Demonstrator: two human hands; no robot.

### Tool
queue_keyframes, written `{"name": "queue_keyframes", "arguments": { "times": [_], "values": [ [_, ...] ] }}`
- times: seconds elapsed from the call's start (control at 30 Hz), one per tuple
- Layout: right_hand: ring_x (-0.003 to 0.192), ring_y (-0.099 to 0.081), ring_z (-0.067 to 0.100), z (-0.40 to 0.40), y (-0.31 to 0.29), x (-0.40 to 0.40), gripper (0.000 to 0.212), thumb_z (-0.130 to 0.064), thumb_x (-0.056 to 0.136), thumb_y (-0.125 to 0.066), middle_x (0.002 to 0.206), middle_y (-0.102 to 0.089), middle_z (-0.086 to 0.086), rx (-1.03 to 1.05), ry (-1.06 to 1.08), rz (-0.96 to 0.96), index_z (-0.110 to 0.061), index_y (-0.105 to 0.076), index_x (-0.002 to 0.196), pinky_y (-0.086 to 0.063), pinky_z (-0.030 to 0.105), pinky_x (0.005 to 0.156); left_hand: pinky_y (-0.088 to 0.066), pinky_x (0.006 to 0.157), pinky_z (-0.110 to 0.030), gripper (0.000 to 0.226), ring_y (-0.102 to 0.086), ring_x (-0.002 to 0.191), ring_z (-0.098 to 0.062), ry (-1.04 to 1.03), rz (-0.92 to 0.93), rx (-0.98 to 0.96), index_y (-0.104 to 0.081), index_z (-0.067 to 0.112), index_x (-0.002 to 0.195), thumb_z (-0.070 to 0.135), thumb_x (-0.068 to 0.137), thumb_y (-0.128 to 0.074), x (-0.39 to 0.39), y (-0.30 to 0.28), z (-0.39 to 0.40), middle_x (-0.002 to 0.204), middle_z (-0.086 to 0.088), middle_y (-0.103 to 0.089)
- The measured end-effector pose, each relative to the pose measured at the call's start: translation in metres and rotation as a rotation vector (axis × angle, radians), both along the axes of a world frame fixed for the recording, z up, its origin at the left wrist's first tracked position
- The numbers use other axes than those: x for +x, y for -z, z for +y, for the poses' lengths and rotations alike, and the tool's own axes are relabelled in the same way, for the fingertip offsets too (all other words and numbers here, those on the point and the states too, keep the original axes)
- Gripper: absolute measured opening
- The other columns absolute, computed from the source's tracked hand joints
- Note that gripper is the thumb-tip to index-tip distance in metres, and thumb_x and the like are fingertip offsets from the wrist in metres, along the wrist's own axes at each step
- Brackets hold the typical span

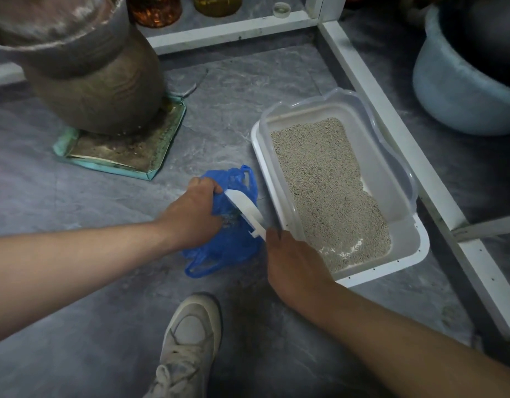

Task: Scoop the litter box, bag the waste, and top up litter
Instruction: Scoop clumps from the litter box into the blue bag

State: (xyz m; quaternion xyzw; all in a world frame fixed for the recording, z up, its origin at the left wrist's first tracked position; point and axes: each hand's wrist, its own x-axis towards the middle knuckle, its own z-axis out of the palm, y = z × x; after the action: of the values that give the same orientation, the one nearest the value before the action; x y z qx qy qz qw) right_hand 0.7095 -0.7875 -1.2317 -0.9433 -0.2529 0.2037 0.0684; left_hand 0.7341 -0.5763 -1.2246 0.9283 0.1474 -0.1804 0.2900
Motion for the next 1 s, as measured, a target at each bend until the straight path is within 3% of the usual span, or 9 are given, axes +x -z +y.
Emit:
{"name": "queue_keyframes", "arguments": {
  "times": [0.3,0.67,1.0],
  "values": [
    [0.104,-0.067,0.031,0.000,-0.007,0.002,0.035,-0.011,0.100,-0.043,0.118,-0.062,0.010,-0.009,0.033,0.038,-0.008,-0.046,0.134,-0.054,0.039,0.084,-0.052,0.084,-0.040,0.045,-0.056,0.094,-0.020,0.003,-0.004,0.008,-0.043,0.027,0.120,0.008,0.083,-0.060,0.002,0.002,-0.002,0.119,0.005,-0.036],
    [0.105,-0.066,0.031,-0.006,-0.007,0.001,0.042,-0.008,0.099,-0.040,0.120,-0.061,0.012,-0.001,0.010,0.021,-0.004,-0.041,0.141,-0.052,0.038,0.083,-0.051,0.083,-0.038,0.048,-0.056,0.092,-0.019,0.020,-0.011,0.013,-0.042,0.028,0.122,0.010,0.082,-0.062,0.004,0.005,-0.004,0.119,0.004,-0.037],
    [0.106,-0.065,0.034,-0.010,-0.005,0.008,0.035,-0.008,0.098,-0.043,0.118,-0.063,0.013,-0.001,0.021,0.057,-0.005,-0.047,0.132,-0.050,0.038,0.084,-0.048,0.081,-0.035,0.047,-0.055,0.093,-0.019,0.014,-0.001,0.011,-0.042,0.028,0.120,0.011,0.082,-0.062,0.005,0.006,-0.004,0.117,0.005,-0.035]
  ]
}}
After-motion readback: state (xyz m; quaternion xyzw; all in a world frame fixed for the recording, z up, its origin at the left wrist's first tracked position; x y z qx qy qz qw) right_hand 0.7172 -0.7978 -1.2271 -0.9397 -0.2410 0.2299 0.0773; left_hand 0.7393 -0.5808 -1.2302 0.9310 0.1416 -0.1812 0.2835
